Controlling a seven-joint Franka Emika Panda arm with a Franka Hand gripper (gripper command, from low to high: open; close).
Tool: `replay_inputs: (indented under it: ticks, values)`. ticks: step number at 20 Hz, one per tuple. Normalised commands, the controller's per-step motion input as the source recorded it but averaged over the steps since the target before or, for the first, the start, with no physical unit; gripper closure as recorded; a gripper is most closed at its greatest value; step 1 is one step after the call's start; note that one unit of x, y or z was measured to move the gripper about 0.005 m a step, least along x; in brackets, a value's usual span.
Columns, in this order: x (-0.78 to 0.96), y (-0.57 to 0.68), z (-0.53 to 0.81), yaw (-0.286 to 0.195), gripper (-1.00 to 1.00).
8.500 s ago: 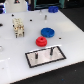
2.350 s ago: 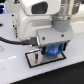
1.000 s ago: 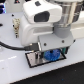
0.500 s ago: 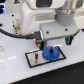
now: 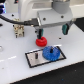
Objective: Insert the blue gear onto the right peg, followed by the red gear
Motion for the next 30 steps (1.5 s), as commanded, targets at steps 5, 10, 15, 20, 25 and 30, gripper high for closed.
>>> replay_inputs:
  ticks: [5, 10, 15, 20, 25, 30]
  values:
    - [-0.41, -0.04, -0.28, 0.0, -1.0]
    - [-0.23, -0.05, -0.21, 0.0, -1.0]
    - [-0.03, -0.15, -0.05, 0.0, -1.0]
    - [0.01, -0.24, -0.04, 0.0, -1.0]
    - [-0.02, -0.2, -0.05, 0.0, -1.0]
    - [-0.13, -0.06, -0.2, 0.0, -1.0]
